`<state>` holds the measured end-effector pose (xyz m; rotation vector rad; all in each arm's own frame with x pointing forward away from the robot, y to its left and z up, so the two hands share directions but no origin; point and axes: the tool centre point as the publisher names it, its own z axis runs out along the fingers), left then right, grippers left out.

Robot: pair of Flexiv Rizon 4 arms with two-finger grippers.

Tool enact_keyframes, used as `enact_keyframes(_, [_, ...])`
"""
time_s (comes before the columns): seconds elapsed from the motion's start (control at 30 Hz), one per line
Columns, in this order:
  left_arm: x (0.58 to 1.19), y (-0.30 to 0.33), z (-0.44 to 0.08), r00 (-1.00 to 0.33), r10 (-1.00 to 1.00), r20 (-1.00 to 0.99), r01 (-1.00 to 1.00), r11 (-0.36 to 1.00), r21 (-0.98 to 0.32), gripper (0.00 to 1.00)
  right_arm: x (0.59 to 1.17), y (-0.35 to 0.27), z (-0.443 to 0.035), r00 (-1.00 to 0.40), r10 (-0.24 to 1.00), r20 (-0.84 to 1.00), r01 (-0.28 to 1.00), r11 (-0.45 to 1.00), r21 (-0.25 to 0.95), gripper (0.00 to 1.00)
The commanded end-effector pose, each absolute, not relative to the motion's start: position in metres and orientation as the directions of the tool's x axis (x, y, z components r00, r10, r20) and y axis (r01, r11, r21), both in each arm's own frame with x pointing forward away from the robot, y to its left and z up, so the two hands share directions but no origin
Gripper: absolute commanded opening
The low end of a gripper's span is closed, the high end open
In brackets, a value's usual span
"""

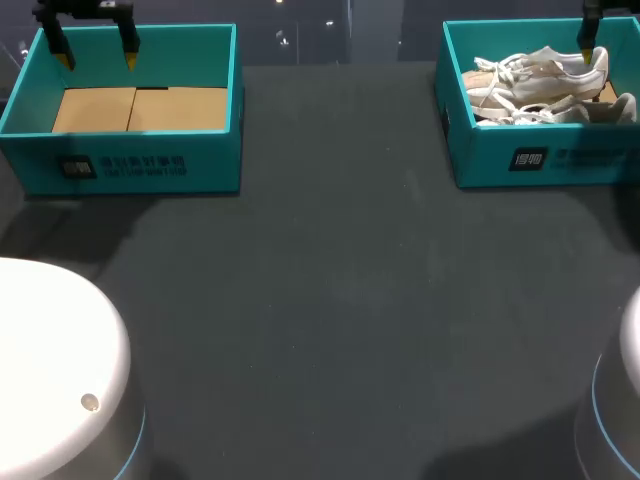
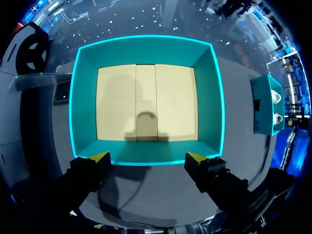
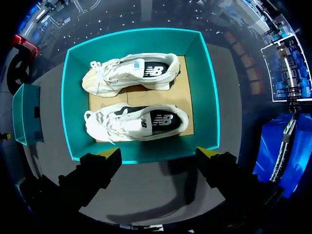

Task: Take the shoe out of the shoebox, open the shoe tongue, remove and reinsert the insole, then place the shoe into the shoebox

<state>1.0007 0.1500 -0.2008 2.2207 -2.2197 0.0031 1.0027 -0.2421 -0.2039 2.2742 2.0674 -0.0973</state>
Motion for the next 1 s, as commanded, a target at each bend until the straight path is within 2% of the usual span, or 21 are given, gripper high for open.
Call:
enact_keyframes(0.03, [1.001, 0.15, -0.201, 0.0, -1.0, 0.002, -1.0, 0.0, 0.0, 1.0, 1.002, -0.248, -0.205, 0.098, 0.99, -0.104, 0.995, -0.097, 0.015, 1.0])
enact_keyframes(0.47, [1.001, 0.15, -0.201, 0.0, -1.0, 0.002, -1.0, 0.0, 0.0, 1.0, 1.009, -0.277, -0.226, 0.119, 0.983, -0.14, 0.993, -0.117, 0.024, 1.0])
enact_keyframes(0.5, [1.001, 0.15, -0.201, 0.0, -1.0, 0.002, -1.0, 0.0, 0.0, 1.0, 1.009, -0.278, -0.227, 0.12, 0.983, -0.142, 0.993, -0.118, 0.025, 0.99])
enact_keyframes(0.57, [1.001, 0.15, -0.201, 0.0, -1.0, 0.002, -1.0, 0.0, 0.0, 1.0, 1.009, -0.282, -0.231, 0.12, 0.983, -0.141, 0.993, -0.118, 0.027, 0.9])
enact_keyframes(0.73, [1.001, 0.15, -0.201, 0.0, -1.0, 0.002, -1.0, 0.0, 0.0, 1.0, 1.011, -0.288, -0.246, 0.122, 0.98, -0.157, 0.992, -0.119, 0.028, 0.93])
enact_keyframes(0.8, [1.001, 0.15, -0.201, 0.0, -1.0, 0.002, -1.0, 0.0, 0.0, 1.0, 1.013, -0.291, -0.253, 0.125, 0.978, -0.164, 0.992, -0.121, 0.03, 0.89])
enact_keyframes(0.87, [1.001, 0.15, -0.201, 0.0, -1.0, 0.002, -1.0, 0.0, 0.0, 1.0, 1.014, -0.294, -0.258, 0.129, 0.978, -0.167, 0.992, -0.125, 0.033, 0.92])
enact_keyframes(1.0, [1.001, 0.15, -0.201, 0.0, -1.0, 0.002, -1.0, 0.0, 0.0, 1.0, 1.019, -0.3, -0.269, 0.136, 0.976, -0.168, 0.991, -0.132, 0.035, 0.87])
